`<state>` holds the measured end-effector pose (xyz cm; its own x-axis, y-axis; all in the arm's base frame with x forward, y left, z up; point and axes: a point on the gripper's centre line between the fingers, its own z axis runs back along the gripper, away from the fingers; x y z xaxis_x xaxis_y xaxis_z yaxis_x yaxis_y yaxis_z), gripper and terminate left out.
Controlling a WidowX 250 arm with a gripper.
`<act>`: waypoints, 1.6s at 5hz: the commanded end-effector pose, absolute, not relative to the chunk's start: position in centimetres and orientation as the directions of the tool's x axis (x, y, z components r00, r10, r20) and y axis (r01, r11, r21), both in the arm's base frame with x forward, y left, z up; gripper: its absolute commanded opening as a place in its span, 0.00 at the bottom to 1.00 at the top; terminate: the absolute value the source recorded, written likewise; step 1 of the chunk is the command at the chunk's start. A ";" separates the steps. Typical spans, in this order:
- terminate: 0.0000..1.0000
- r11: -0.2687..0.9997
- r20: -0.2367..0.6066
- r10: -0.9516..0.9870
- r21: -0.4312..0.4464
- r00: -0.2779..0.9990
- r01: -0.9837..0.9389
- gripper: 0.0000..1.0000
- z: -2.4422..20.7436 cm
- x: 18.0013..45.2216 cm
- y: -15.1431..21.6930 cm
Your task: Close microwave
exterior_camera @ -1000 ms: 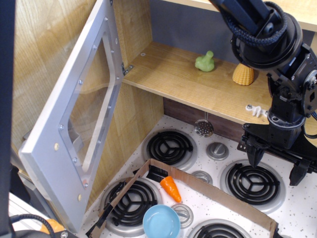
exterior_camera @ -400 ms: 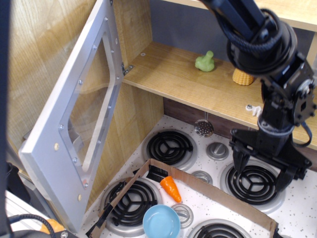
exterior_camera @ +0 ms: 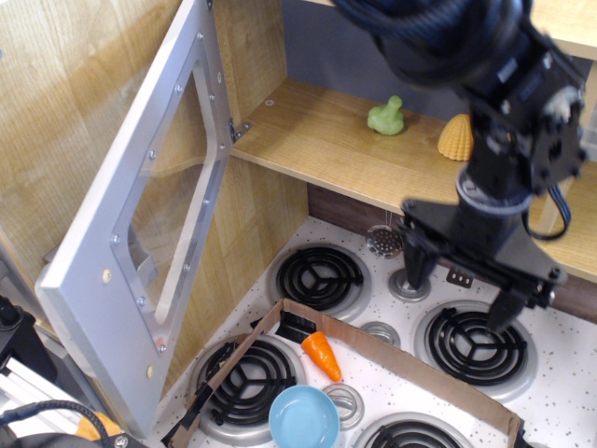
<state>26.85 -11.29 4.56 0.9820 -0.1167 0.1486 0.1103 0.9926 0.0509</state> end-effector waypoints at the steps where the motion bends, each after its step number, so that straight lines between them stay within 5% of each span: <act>1: 0.00 0.983 0.147 -0.160 0.112 0.976 0.144 1.00 10.6 22.9 -8.8; 5: 0.00 0.939 0.065 -0.251 0.260 0.966 0.226 1.00 17.9 18.5 -3.5; 8: 0.00 0.916 0.029 -0.241 0.336 0.970 0.217 1.00 19.7 15.3 1.8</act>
